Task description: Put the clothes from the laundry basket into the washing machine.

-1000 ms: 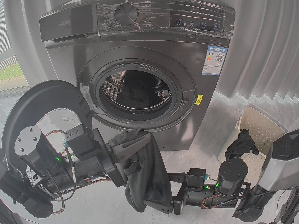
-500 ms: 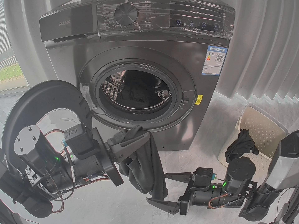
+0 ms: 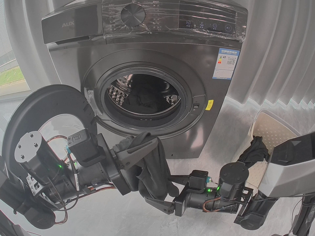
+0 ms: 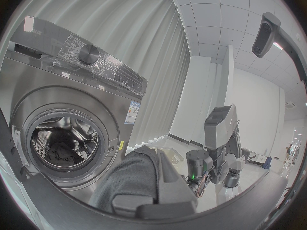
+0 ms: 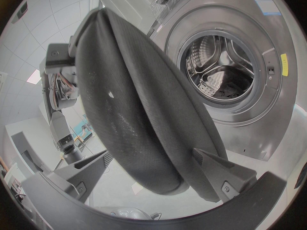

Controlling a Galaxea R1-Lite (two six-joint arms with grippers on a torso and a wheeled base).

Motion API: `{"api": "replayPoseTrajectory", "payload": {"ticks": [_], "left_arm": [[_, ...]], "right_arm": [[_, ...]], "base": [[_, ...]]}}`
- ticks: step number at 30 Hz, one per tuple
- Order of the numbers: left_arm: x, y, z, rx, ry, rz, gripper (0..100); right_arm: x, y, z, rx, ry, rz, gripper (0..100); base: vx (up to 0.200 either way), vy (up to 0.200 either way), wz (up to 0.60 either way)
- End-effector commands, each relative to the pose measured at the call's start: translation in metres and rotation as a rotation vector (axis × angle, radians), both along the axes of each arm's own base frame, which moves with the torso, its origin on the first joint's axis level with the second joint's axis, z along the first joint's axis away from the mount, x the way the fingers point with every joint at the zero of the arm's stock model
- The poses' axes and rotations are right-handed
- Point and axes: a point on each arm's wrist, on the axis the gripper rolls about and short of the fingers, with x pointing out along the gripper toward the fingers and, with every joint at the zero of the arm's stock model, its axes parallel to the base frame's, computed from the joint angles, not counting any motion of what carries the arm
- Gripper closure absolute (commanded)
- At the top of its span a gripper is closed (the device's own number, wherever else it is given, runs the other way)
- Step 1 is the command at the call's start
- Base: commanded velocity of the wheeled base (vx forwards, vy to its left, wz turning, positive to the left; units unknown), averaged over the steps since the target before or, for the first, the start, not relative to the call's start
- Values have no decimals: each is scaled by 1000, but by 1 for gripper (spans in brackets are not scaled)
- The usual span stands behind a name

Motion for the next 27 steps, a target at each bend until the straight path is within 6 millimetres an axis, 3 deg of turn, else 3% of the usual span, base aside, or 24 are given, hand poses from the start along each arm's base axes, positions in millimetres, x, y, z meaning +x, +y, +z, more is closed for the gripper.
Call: {"api": "replayPoseTrajectory", "payload": {"ticks": [1, 8, 20, 21, 27], "left_arm": [[0, 0, 3, -8, -7, 1, 100], [1, -1, 7, -20, -21, -1, 100], [-5, 4, 19, -73, -25, -9, 100], [-5, 4, 19, -73, -25, -9, 100], [-4, 4, 18, -70, -20, -6, 100]], "right_arm": [[8, 14, -25, -32, 27, 10, 0], [28, 25, -38, -18, 20, -14, 0], [27, 28, -44, -29, 26, -36, 0], [26, 29, -44, -29, 26, -34, 100], [23, 29, -39, -23, 20, -28, 100]], "base": [[0, 0, 0], [0, 0, 0], [0, 0, 0], [0, 0, 0], [0, 0, 0]]}}
